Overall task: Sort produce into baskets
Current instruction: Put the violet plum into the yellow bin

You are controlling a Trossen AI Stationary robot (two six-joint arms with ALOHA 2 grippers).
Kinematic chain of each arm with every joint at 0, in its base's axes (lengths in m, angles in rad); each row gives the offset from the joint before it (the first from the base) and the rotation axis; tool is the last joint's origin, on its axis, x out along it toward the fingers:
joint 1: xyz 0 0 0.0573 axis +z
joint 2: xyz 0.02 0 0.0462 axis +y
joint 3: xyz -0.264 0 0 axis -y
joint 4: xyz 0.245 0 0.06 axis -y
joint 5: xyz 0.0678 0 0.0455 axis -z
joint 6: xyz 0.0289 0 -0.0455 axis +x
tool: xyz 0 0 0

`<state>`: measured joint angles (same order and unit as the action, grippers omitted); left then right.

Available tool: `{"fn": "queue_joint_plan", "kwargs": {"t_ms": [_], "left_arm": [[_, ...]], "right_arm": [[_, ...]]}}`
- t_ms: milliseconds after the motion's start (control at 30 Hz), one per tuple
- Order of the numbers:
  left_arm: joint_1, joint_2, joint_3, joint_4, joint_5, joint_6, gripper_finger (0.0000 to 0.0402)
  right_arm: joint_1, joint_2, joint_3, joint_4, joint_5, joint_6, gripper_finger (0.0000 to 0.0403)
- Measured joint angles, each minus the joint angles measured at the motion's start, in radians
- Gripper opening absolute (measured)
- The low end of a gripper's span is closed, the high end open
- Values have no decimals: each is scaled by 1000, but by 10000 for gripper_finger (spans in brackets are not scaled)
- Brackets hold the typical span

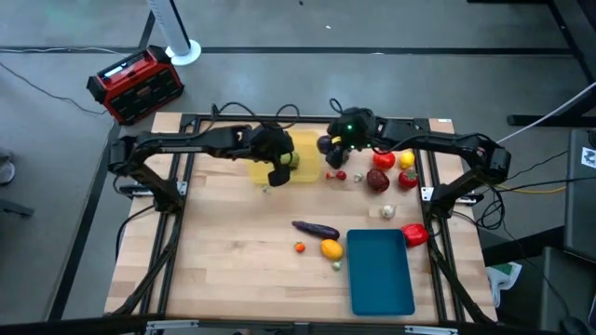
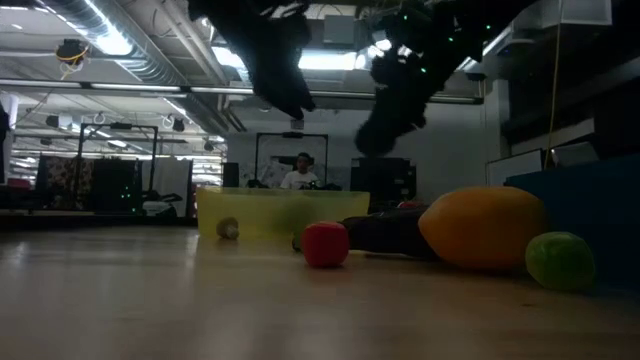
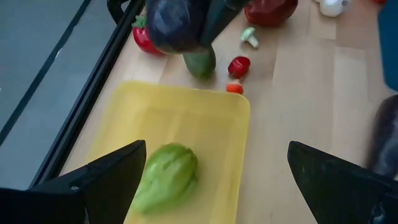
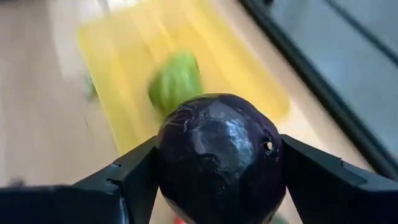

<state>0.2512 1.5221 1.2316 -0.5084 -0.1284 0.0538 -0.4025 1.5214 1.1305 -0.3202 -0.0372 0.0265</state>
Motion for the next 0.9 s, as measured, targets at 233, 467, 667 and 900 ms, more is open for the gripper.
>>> {"fn": "queue_joint_plan", "kwargs": {"t_ms": [233, 467, 667, 900], "left_arm": [[-2, -39, 0, -51, 0, -4, 389], [-8, -39, 0, -125, 0, -7, 389], [-39, -39, 0, -220, 3, -50, 389], [-95, -40, 0, -292, 3, -157, 389]], "right_arm": [[72, 54, 0, 131, 0, -1, 291], [137, 153, 0, 168, 0, -6, 292], [148, 217, 0, 205, 2, -9, 292], [147, 226, 0, 219, 3, -14, 292]]}}
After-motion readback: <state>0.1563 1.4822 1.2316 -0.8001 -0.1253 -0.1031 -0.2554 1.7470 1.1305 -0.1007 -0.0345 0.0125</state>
